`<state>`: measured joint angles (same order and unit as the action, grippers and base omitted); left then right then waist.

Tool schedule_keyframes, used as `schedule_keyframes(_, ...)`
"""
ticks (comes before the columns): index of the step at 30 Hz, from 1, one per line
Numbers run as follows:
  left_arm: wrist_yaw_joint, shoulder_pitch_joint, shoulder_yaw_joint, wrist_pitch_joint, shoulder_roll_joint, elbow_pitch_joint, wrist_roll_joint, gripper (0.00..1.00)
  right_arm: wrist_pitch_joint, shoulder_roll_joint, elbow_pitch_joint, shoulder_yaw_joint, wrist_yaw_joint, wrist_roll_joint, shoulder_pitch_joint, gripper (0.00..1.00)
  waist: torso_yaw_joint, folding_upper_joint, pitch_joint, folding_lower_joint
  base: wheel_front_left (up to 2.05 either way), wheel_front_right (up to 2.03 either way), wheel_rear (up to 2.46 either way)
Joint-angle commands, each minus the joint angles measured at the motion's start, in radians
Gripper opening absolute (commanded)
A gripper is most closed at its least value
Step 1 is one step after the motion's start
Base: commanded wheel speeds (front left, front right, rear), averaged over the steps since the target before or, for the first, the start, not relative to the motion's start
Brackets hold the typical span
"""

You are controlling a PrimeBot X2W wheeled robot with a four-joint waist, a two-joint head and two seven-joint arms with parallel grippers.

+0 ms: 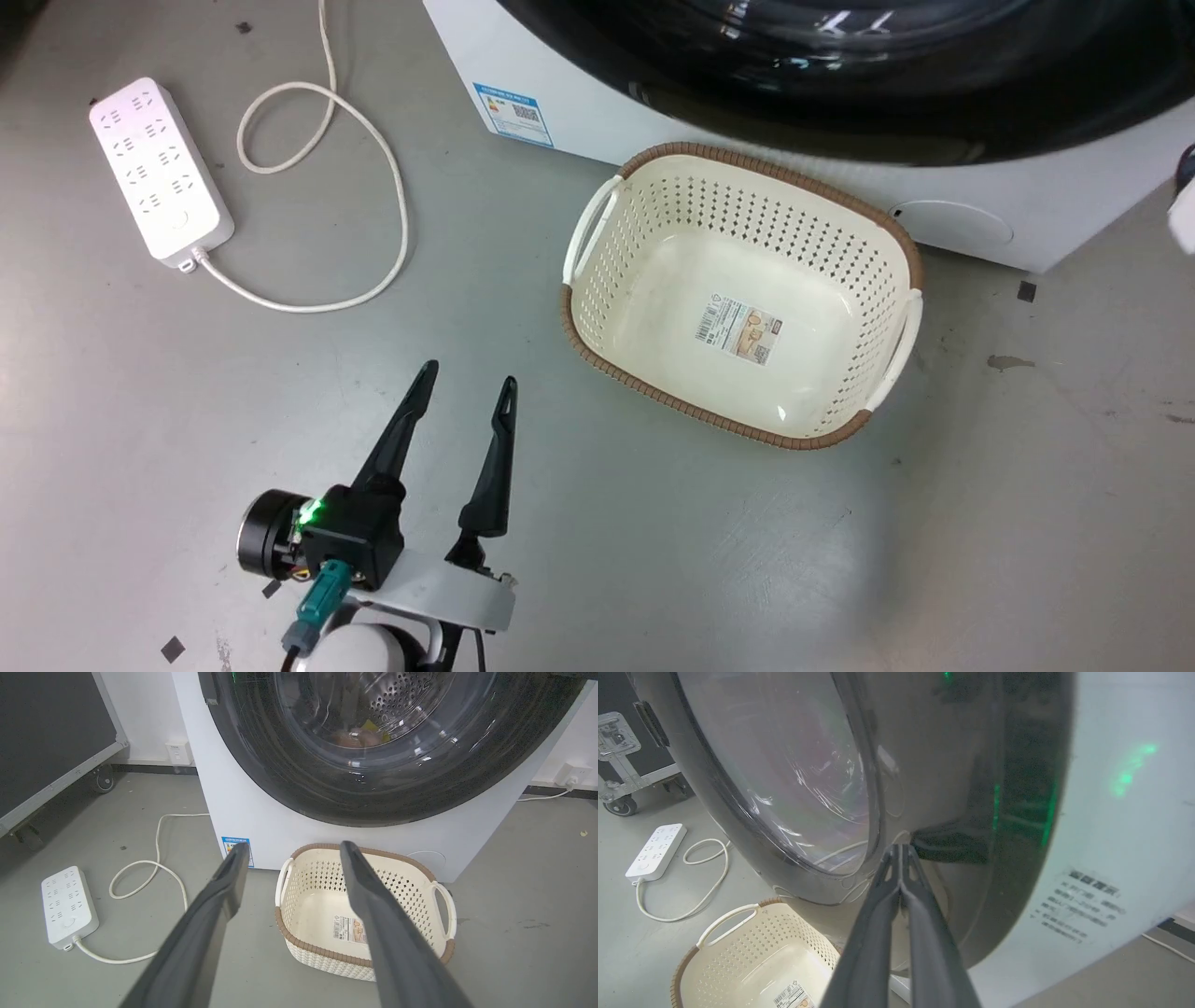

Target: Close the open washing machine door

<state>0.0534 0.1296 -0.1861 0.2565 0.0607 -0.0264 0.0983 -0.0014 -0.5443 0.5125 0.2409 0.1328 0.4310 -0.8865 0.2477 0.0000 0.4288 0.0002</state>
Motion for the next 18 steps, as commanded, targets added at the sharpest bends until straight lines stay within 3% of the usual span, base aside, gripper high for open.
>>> schedule_keyframes(1,0.005,0.022,0.002,0.005,-0.004,-0.002,-0.004,1.00,-0.004,-0.008,0.029,-0.010,-0.002,-0.004,-0.036,0.00,0.000,0.0000,0.000,-0.0002,0.00,0.00,0.00)
schedule_keyframes(7,0.008,0.025,0.011,0.005,-0.007,-0.010,-0.007,1.00,-0.030,0.016,0.134,0.001,-0.002,-0.013,-0.087,0.00,-0.010,0.0000,-0.022,-0.0002,0.00,0.00,0.00)
schedule_keyframes(12,0.010,0.005,0.024,0.005,-0.008,-0.022,-0.002,1.00,-0.103,0.049,0.189,0.014,-0.002,-0.001,-0.041,0.01,-0.025,0.0000,-0.107,-0.0002,0.00,0.00,0.00)
schedule_keyframes(13,0.009,-0.003,0.029,0.005,-0.008,-0.025,0.000,1.00,-0.126,0.055,0.194,0.018,-0.002,-0.003,-0.020,0.45,-0.031,0.0000,-0.130,-0.0002,0.00,0.00,0.00)
schedule_keyframes(14,0.010,-0.012,0.034,0.005,-0.009,-0.029,0.002,1.00,-0.148,0.064,0.198,0.016,-0.002,0.000,0.004,1.00,-0.037,0.0000,-0.154,-0.0002,0.00,0.00,0.00)
schedule_keyframes(18,0.012,-0.046,0.054,0.005,-0.009,-0.047,0.007,1.00,-0.203,0.100,0.199,-0.012,-0.002,0.009,0.119,1.00,-0.069,0.0000,-0.247,-0.0002,0.00,0.00,0.00)
